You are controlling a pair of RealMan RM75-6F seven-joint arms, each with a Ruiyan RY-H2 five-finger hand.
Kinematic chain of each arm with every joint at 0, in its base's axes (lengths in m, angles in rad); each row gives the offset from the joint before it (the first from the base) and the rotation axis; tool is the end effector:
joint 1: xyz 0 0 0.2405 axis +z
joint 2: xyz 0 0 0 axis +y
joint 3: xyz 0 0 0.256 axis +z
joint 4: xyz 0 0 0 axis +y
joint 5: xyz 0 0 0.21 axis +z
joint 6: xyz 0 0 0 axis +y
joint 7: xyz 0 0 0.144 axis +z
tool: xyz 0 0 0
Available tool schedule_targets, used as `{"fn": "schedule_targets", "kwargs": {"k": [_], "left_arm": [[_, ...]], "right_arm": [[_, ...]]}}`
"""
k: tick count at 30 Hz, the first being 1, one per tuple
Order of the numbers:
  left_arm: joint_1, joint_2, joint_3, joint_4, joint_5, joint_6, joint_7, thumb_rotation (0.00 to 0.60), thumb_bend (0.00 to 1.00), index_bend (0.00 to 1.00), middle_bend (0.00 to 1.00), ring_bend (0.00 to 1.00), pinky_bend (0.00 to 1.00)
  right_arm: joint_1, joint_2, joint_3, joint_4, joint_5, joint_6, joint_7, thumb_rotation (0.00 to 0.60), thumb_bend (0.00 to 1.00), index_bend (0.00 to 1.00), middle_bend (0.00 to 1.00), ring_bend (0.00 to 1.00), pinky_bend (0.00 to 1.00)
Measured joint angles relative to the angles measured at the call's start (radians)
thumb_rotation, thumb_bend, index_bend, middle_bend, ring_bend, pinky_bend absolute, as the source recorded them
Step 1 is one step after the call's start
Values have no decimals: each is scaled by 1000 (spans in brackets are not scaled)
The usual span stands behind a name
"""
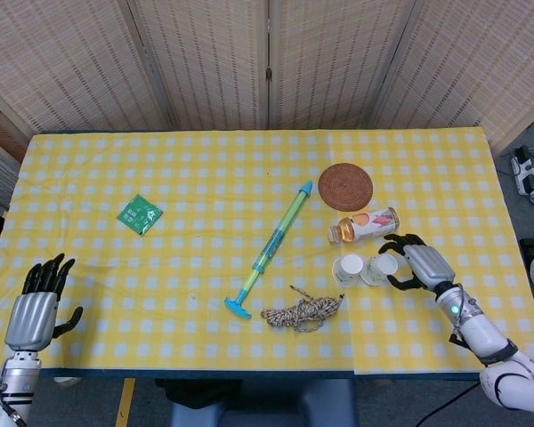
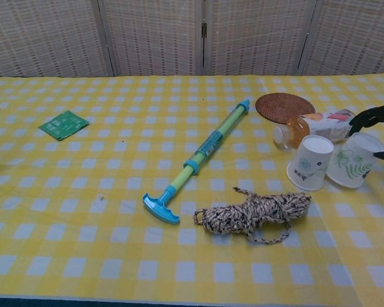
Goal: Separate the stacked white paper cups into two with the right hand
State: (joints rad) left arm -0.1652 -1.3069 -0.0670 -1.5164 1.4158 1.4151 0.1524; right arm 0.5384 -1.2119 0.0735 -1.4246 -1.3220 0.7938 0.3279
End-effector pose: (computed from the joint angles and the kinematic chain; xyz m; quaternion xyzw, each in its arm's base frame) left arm -0.3079 0.2092 0.1031 -0.6086 -0.3843 -0.3636 0.5914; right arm -0.2892 -0.3143 0.0781 0.6603 -0.5510 0.3139 0.4022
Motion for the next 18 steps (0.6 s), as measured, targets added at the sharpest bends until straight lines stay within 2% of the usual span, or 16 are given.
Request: {"fn": "schedule_targets", "kwargs": {"k": [12, 14, 18], "left_arm": [[2, -1, 1, 3, -2, 0, -3, 600, 377, 52, 0, 0, 0], [2, -1, 1, 3, -2, 0, -3, 600, 377, 52, 0, 0, 0], [2, -1, 1, 2, -1, 0, -2, 600, 377, 52, 0, 0, 0]], "right_arm": [[6, -11, 2, 7, 18, -8, -33, 600, 462, 383, 137, 117, 26], [6, -12, 3, 7, 19, -8, -36, 600, 462, 366, 134, 115, 26], [5, -13, 1, 8, 19, -10, -36, 600, 462, 260, 121, 116, 19]]}}
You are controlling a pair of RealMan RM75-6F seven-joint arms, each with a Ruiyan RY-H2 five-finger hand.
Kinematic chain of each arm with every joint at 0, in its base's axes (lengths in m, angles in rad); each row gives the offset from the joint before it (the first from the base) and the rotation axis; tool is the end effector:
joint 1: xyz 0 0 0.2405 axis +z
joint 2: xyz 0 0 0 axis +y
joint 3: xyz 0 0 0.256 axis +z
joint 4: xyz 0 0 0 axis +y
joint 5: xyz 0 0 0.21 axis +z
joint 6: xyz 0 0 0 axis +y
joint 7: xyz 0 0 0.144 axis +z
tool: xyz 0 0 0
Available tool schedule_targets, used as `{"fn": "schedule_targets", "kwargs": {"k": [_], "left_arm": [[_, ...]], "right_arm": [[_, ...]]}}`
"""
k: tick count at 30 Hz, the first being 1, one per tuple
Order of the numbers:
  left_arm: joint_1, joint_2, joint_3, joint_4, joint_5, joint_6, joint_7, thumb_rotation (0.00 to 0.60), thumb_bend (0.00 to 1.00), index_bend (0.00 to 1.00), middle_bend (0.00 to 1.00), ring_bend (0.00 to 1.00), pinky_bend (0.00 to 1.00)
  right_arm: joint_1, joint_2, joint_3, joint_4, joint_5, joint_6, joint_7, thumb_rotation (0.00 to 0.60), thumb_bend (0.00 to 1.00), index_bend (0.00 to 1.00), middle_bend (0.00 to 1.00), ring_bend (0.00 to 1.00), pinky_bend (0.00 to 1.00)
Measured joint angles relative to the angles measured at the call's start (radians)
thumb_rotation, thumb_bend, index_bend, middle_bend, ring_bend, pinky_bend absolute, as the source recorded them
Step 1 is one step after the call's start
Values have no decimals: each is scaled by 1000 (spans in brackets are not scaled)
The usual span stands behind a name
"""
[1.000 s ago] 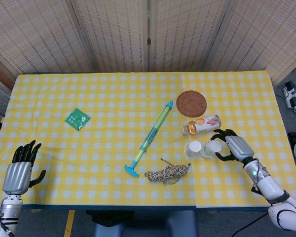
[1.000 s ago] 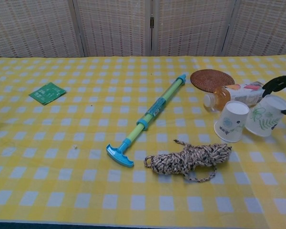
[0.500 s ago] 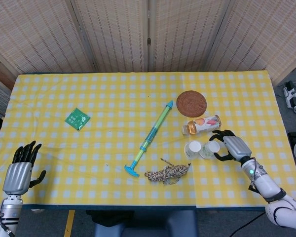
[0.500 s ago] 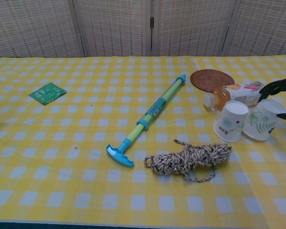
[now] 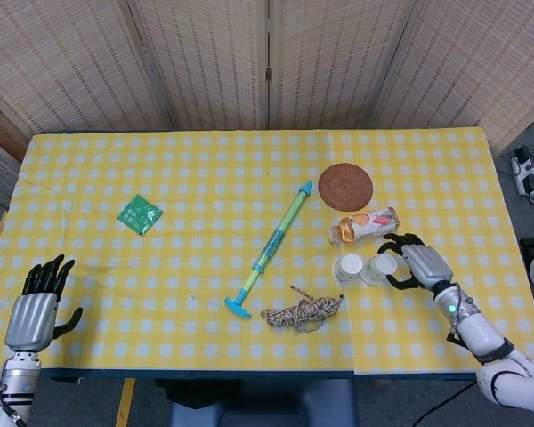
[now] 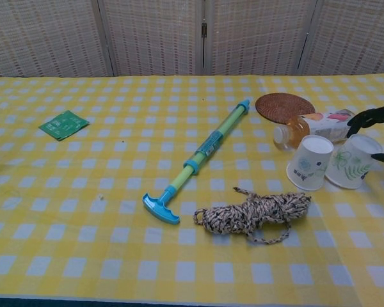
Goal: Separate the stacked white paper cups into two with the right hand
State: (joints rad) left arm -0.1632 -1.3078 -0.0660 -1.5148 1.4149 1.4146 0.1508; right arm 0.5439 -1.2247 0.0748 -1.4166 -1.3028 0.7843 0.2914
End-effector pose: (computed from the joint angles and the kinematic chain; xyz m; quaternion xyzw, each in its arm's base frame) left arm -0.3088 0.2084 0.1027 -0.6081 -0.3858 -0.3626 0.5916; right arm -0.2896 -0.3160 0.0743 0.6652 -0.5463 0.3056 0.4071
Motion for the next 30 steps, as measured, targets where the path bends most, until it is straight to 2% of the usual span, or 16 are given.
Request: {"fn": "schedule_targets", "kwargs": {"k": [3, 9, 16, 22, 30], "left_arm": [[0, 0, -1, -1, -1, -1, 0, 600, 377, 51, 0, 0, 0], [-2, -1, 0, 0, 1, -2, 1, 600, 377, 49, 0, 0, 0], [-3, 2, -2, -5, 2, 0, 4, 600, 377, 48, 0, 0, 0], [-5, 6, -5, -13, 7, 4, 8, 600, 376, 48, 0, 0, 0], [-11, -3, -6, -12, 16, 5, 12, 600, 377, 41, 0, 0, 0]], "right_arm": [[-1, 1, -2, 0, -2, 0, -1, 600, 462, 189, 117, 114, 19], [-6, 5, -3, -2, -3, 6, -2, 600, 462, 111, 106, 104, 17], [-18, 23, -1, -24, -15, 45, -6, 600, 462, 94, 96, 104, 17], [-67, 66, 8, -85, -43, 182, -24, 600, 462, 93, 84, 101, 17], [-195, 88, 4, -161, -111, 471, -99, 600, 462, 34, 6, 64, 0]]}}
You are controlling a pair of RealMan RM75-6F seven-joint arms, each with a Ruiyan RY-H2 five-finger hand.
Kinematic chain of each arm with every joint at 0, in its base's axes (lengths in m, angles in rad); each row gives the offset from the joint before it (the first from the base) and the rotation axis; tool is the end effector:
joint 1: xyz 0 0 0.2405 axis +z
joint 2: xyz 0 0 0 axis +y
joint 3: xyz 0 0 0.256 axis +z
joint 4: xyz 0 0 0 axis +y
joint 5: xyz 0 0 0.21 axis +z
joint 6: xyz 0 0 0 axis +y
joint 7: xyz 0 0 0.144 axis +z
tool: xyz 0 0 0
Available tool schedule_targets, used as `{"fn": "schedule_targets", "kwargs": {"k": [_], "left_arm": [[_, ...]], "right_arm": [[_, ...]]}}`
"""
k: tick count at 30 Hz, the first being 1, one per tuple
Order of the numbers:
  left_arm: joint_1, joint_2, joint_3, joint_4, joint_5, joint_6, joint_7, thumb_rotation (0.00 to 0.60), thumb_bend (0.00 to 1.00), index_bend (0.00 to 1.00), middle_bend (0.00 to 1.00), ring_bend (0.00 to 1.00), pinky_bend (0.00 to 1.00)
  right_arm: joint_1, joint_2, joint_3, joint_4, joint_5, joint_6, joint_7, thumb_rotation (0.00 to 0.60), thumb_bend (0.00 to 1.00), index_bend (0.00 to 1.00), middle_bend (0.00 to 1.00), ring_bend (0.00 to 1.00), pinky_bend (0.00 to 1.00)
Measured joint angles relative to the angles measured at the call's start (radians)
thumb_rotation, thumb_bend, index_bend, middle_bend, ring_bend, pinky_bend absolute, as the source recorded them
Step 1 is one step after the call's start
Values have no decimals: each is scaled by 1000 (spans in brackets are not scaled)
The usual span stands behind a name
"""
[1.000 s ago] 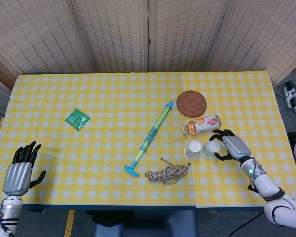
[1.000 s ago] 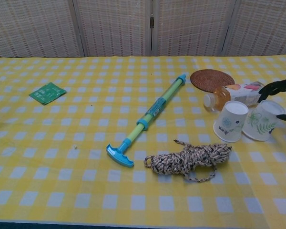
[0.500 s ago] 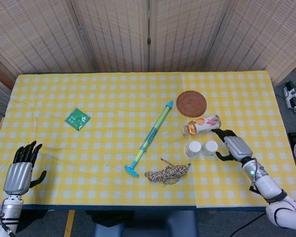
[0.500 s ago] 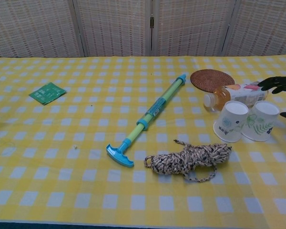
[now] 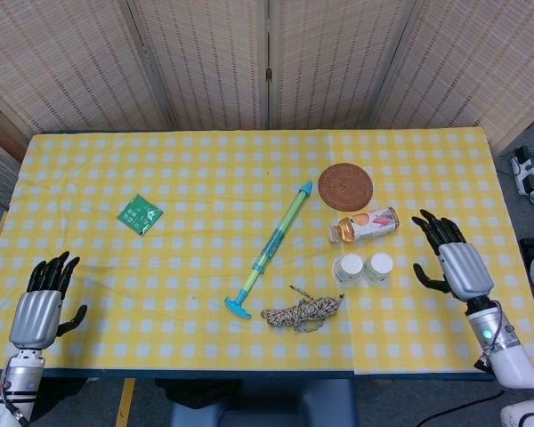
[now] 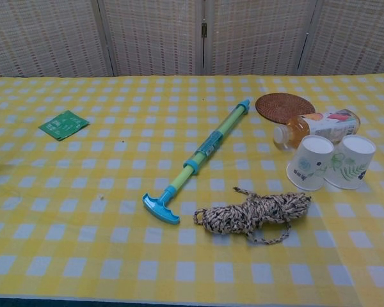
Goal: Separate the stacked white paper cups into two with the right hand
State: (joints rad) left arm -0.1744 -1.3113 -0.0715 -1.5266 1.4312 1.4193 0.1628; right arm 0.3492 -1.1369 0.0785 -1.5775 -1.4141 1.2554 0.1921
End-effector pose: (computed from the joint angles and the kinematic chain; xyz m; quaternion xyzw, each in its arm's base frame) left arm -0.3006 0.2125 0.1013 -0.6129 -0.3766 -0.3727 0.5862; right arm -0.2782 -0.2660 0.1355 0.6188 -0.4400 0.4340 0.4848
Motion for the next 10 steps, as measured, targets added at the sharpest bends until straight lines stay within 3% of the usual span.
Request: {"fn": "schedule_targets", "kwargs": {"k": [5, 10], "left_arm": [[0, -3, 1, -11, 10, 9, 2, 600, 377, 41, 0, 0, 0], [-2, 3, 7, -27, 15, 0, -8, 600, 377, 41, 0, 0, 0]], "right_arm": [[-97, -10, -20, -24, -59, 158, -36, 600, 462, 33, 0, 54, 0], [-159, -18, -47, -27, -92, 218, -32, 600, 462, 33, 0, 53, 0]]}}
